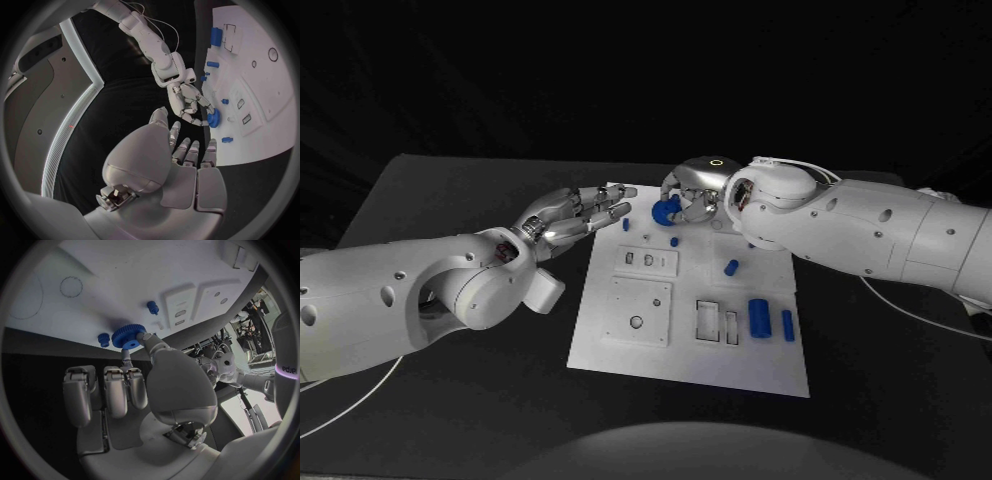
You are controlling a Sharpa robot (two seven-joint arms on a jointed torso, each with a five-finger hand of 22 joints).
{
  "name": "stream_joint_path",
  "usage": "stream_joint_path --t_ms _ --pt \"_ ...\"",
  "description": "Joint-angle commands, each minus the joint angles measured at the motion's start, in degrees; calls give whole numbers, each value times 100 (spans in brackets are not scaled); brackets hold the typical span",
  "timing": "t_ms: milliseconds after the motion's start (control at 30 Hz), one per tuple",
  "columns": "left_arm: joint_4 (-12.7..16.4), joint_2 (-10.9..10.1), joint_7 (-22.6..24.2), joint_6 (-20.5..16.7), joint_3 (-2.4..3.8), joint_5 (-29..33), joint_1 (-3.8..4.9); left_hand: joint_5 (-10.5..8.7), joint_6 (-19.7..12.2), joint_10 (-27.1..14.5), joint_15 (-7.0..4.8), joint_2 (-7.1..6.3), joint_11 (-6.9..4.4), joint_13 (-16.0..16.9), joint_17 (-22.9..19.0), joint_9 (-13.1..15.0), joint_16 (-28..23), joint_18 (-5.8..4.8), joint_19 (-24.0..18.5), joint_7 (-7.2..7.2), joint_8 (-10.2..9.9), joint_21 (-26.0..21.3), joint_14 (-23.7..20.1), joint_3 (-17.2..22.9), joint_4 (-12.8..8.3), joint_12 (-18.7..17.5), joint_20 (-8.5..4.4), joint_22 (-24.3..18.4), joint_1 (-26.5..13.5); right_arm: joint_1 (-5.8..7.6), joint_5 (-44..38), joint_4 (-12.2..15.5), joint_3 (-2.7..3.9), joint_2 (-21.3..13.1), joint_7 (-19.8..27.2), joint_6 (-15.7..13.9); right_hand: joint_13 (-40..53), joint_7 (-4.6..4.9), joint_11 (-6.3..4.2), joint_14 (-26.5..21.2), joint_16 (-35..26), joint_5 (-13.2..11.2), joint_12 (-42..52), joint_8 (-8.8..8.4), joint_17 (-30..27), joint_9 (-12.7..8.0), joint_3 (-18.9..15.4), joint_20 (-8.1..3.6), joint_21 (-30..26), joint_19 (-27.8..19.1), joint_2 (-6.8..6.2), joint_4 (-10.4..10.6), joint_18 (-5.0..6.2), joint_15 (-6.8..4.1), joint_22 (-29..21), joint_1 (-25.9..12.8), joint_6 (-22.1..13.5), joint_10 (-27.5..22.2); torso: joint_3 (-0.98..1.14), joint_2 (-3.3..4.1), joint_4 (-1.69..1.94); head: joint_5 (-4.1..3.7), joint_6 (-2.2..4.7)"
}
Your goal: Assemble the parts on the task board
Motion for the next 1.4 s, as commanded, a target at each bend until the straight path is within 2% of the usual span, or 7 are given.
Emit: stream_joint_path --t_ms 33,267,633,900,1000,1100,1400 --pt "-6 24 44 71 3 12 5 21 -4 39 43 3 19 9 8 8 39 84 30 43 22 36 -15 37 -1 22 20 8 47 -27 -59 -32 -12 10 -79 314 1510 47 64 586 20 -110 22 290 1508 924 45 67 -49 255 -28 4 -11 58 1287 -45 -78 596 1 1 -5 -13 -18" --pt "-15 28 56 63 2 27 5 24 -4 51 65 -1 32 10 18 8 75 80 43 54 26 45 17 43 -1 22 22 12 54 -43 -140 -26 -12 -41 -163 318 1510 154 100 586 20 -284 22 -281 1508 602 151 113 -136 171 -109 -16 17 101 1241 -86 -584 596 11 -5 -2 8 -49" --pt "-31 37 59 71 1 34 4 25 -5 62 89 -7 41 11 28 8 113 74 54 63 29 53 50 46 1 23 24 14 58 -58 -103 77 -13 -131 -140 263 1510 141 90 586 20 -300 22 -461 1508 460 207 118 -155 158 -123 -42 22 99 1237 -85 -690 596 16 -11 -13 30 -61" --pt "-45 52 63 81 0 36 2 25 -9 63 97 -7 43 11 30 7 124 73 58 65 29 56 59 48 1 23 24 16 59 -75 -85 163 -13 -220 -70 92 1510 127 75 586 20 -1029 22 -831 1508 145 134 107 -191 137 -99 -34 31 87 1232 -140 -1069 596 13 -11 -8 21 -63" --pt "-48 50 64 84 -1 37 2 26 -10 65 101 -7 45 12 32 7 130 72 61 66 29 59 65 49 1 23 25 17 61 -77 -65 205 -14 -288 21 -74 1510 73 45 586 20 -1130 22 -907 1508 63 111 98 -195 139 -73 -33 32 70 1234 -132 -1167 596 13 -9 -4 26 -55" --pt "-52 42 62 86 -1 41 2 27 -8 70 108 -6 47 12 34 7 138 71 63 68 30 60 72 52 2 24 25 17 62 -81 -34 233 -14 -361 74 -116 1510 32 12 586 20 -1119 22 -913 1508 33 108 84 -205 130 -52 -30 35 48 1231 -127 -1159 596 11 -7 -15 49 -56" --pt "-77 68 58 106 -2 48 1 29 0 113 124 -6 55 20 37 8 156 67 70 75 35 65 86 56 3 32 26 19 65 -116 5 256 -15 -442 78 49 1510 -66 -72 586 20 -1186 22 -914 1508 -100 86 21 -249 92 1 -14 48 -23 1214 -118 -1032 596 8 -11 -22 13 -87"
